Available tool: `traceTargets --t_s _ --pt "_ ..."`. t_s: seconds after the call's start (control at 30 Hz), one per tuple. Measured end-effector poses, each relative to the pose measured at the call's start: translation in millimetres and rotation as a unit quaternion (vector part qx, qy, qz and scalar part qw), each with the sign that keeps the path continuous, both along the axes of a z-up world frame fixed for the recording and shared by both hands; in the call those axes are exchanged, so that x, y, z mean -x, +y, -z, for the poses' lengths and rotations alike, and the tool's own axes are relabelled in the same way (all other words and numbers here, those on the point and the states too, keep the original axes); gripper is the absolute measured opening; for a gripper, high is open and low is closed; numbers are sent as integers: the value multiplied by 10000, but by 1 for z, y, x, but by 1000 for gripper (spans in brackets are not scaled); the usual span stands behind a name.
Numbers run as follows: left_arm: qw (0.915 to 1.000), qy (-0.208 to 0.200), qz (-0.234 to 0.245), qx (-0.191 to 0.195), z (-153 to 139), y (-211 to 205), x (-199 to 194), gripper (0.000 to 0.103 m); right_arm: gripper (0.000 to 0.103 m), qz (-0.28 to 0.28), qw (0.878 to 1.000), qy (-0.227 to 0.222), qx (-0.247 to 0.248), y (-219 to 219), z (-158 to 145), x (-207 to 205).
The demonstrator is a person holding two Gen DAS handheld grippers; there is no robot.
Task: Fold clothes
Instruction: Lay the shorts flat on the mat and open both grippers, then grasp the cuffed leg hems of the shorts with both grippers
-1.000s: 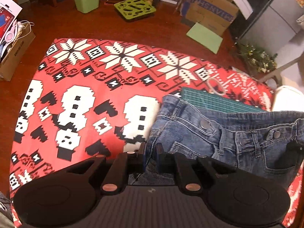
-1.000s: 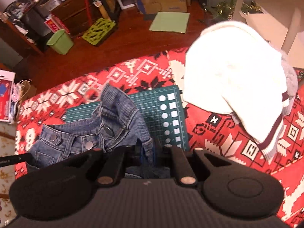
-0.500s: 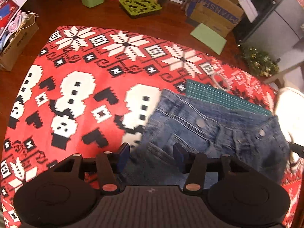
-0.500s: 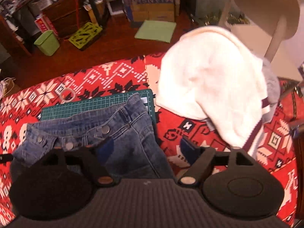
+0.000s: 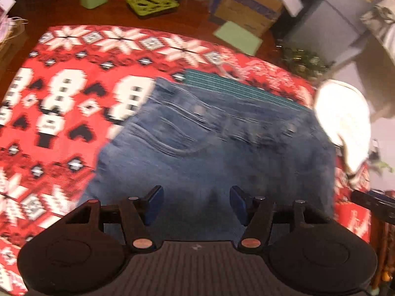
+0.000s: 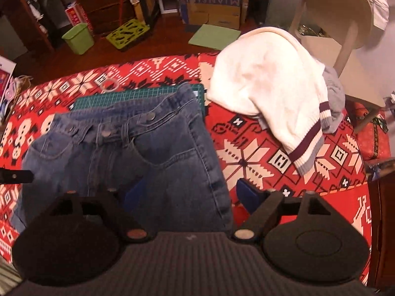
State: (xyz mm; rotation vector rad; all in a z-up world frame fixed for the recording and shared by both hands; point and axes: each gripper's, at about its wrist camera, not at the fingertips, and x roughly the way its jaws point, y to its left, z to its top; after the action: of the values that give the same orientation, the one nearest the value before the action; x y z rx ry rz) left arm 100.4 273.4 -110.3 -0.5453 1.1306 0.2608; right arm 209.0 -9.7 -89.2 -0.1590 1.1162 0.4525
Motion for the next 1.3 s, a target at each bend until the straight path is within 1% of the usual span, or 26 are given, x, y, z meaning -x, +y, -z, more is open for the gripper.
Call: traceTargets --t_s 0.07,0.13,0.27,0.33,0.37,0.43,0.5,0.53,0.6,0.67,0.73,0.77,0.9,0.93,1.0,1.13,1.23,1.3 --pt "9994 -196 262 134 5 -12 1 59 81 -114 9999 -76 -24 1 1 6" --pt "9984 -335 441 73 10 -24 2 59 78 -239 9995 -194 -98 0 5 9" --pt "9960 -632 546 -302 20 -48 7 59 70 -466 9972 -542 -239 -1 15 18" --pt "9937 -797 590 -529 23 -58 11 59 62 -554 9959 -623 -358 -3 21 24" --pt "9924 -867 623 -608 25 -61 13 58 61 -593 9950 -697 -401 -4 24 28" --pt "9888 -1092 700 -735 26 -68 20 56 53 -623 9929 -908 -456 -8 28 38" --pt "9839 -1361 753 -884 23 -73 30 56 49 -547 9905 -1102 -607 -16 33 51" --pt "9808 -1517 765 -954 22 -76 37 58 47 -503 9891 -1197 -689 -21 35 57" --pt "9757 -1779 783 -1009 20 -82 51 58 43 -336 9865 -1334 -885 -31 38 74" --pt "9714 -1959 851 -1035 17 -90 65 58 42 -247 9835 -1474 -1016 -43 38 90" --pt "9685 -1975 1027 -1112 14 -102 76 58 42 -258 9819 -1590 -998 -52 34 104" --pt "9685 -1944 1067 -1135 13 -108 80 58 42 -269 9811 -1646 -980 -57 32 111" --pt "9748 -1708 1060 -969 5 -125 97 57 42 -158 9853 -1372 -1007 -78 24 126" --pt "9747 -1695 1062 -994 4 -130 102 57 42 -144 9857 -1322 -1035 -83 22 131" --pt "9746 -1669 1067 -1043 3 -139 112 57 42 -125 9849 -1374 -1044 -92 20 142" --pt "9695 -1714 1234 -1240 10 -159 136 57 43 -249 9812 -1573 -1095 -106 20 164" --pt "9691 -1745 1218 -1251 16 -165 155 57 43 -219 9812 -1566 -1108 -115 21 171" --pt "9676 -1755 1179 -1380 20 -169 166 56 43 -185 9815 -1544 -1115 -120 25 175"
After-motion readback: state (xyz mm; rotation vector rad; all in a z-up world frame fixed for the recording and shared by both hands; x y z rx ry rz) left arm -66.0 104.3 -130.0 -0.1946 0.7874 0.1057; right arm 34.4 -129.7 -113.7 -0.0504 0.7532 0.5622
